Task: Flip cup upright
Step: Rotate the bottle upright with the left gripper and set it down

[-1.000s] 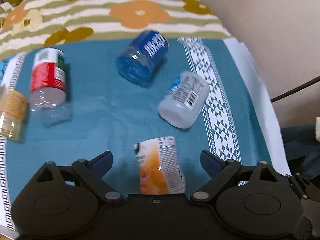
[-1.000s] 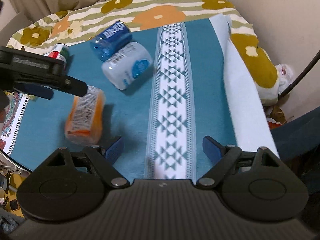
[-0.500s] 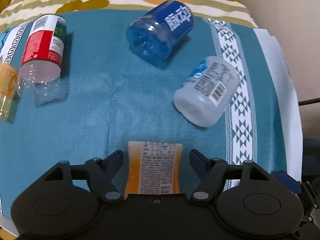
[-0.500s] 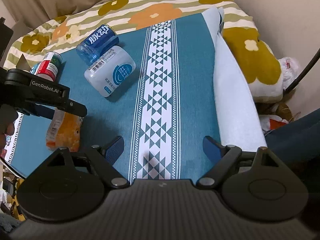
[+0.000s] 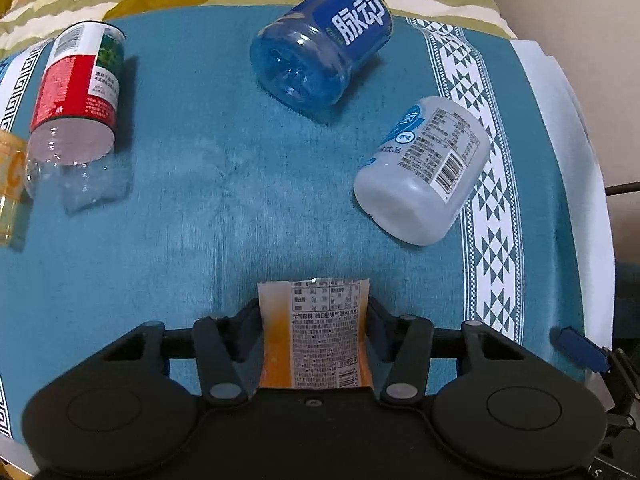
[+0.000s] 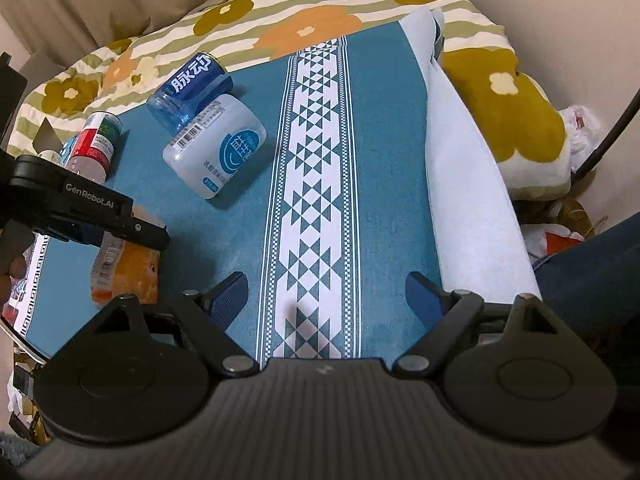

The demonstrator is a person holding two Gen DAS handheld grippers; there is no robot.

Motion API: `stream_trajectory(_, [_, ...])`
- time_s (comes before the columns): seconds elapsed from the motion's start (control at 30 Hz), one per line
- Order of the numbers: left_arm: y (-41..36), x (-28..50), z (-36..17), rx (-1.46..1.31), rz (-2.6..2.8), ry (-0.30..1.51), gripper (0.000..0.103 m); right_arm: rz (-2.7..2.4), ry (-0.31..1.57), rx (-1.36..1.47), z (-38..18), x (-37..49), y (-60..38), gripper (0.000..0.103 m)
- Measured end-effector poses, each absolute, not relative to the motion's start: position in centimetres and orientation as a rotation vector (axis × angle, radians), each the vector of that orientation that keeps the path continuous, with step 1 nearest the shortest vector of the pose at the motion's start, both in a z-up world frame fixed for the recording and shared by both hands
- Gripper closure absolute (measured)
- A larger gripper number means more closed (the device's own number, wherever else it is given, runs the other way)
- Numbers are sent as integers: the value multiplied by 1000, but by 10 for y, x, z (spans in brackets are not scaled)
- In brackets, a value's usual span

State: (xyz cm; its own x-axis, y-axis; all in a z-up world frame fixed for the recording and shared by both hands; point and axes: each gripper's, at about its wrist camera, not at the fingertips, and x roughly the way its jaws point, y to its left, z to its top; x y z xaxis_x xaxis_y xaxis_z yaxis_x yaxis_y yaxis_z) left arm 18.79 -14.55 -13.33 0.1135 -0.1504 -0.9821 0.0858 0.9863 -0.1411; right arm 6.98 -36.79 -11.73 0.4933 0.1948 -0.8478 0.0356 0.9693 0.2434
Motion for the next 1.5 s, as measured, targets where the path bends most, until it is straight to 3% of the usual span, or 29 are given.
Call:
stream_trajectory(0.27, [-140, 171, -101, -66, -222, 1345, 46, 99, 1015, 243, -103, 64, -365, 2])
stream_trajectory(0.57, [-116, 123, -62, -15, -223, 989, 46, 130, 958, 214, -89, 64, -343, 2])
stream_trajectory(0.67, [-111, 105, -66, 43, -204, 853, 46, 139, 965, 206, -94, 67, -334, 2])
stream_trajectory(0.97, [-88, 96, -102, 7, -177, 700, 45, 164, 996, 158, -114, 70, -303, 2])
stream_trajectory(1.23, [-86, 98, -118, 22, -185, 687, 43, 164, 1026, 134, -125, 66, -294, 2])
stream_trajectory(1.27, [-87, 99, -118, 27, -188, 700, 42, 163, 1027, 137, -125, 65, -294, 2])
stream_trajectory(1.33, [-87, 101, -119, 27, -184, 721, 21, 161, 1027, 146, -124, 64, -293, 2])
stream_trajectory(1.4, [-85, 100, -119, 19, -181, 719, 13, 162, 1023, 146, -122, 64, -292, 2])
stream_trajectory(1.5, [-86, 98, -117, 25, -194, 719, 8, 161, 1014, 142, -119, 63, -291, 2])
